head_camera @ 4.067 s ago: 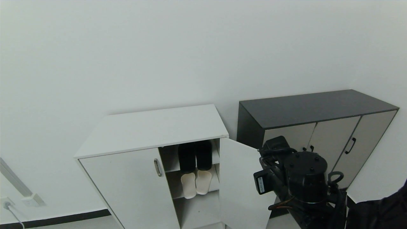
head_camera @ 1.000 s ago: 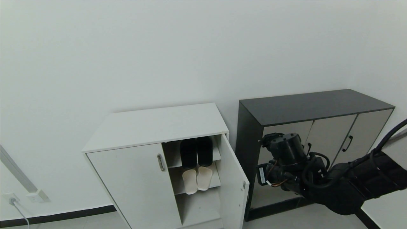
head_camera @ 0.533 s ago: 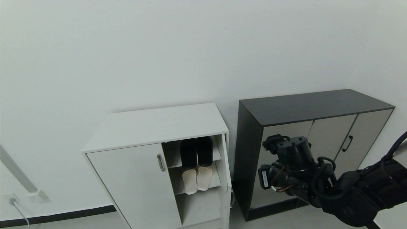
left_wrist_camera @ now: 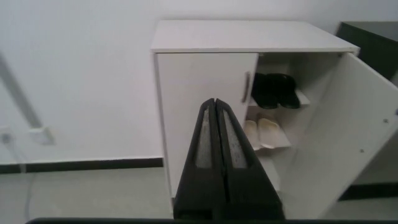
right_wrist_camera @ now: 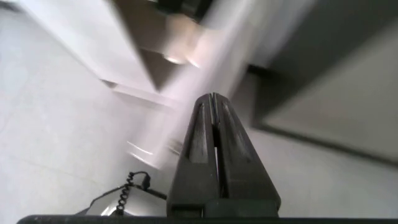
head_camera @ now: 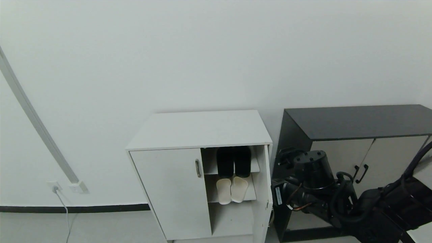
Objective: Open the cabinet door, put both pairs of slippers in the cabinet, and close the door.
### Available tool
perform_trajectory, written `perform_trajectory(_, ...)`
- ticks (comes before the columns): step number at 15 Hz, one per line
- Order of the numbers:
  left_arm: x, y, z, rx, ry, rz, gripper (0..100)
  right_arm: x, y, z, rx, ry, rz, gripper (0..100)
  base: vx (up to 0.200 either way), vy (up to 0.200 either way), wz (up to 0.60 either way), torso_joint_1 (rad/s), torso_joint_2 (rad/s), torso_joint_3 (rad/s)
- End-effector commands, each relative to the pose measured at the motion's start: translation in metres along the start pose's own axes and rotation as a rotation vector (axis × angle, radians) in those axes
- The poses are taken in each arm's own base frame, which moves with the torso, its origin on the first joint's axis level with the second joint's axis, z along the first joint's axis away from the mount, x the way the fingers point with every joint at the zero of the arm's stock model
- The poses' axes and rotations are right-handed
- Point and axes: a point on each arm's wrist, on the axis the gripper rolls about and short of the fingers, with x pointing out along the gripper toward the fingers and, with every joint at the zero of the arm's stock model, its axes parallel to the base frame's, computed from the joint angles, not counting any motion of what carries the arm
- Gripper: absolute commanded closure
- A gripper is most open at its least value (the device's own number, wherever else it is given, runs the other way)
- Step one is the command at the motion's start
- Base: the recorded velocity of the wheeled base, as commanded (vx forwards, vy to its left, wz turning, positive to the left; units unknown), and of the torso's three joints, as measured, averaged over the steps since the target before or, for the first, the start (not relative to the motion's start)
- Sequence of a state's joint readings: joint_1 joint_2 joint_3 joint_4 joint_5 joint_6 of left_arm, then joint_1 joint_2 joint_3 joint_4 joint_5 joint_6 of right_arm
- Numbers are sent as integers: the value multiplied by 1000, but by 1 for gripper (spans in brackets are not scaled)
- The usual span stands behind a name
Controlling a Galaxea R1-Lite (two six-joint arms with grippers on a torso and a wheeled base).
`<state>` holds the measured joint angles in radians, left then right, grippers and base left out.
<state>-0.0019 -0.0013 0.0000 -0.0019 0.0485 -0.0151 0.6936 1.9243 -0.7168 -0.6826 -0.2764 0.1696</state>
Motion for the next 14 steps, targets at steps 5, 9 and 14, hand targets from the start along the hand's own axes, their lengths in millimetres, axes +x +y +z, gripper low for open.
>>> perform_trajectory(5, 0, 0, 0, 0, 2, -2, 100, 16, -10, -13, -58, 36, -156, 100, 0, 0, 0, 0, 0, 0)
perform_trajectory(9, 0, 0, 0, 0, 2, -2, 100, 29, -10, -24, -72, 77, -162, 100, 0, 0, 0, 0, 0, 0)
perform_trajectory(14, 0, 0, 0, 0, 2, -2, 100, 38, 22, -28, -83, 23, -48, 100, 0, 0, 0, 0, 0, 0)
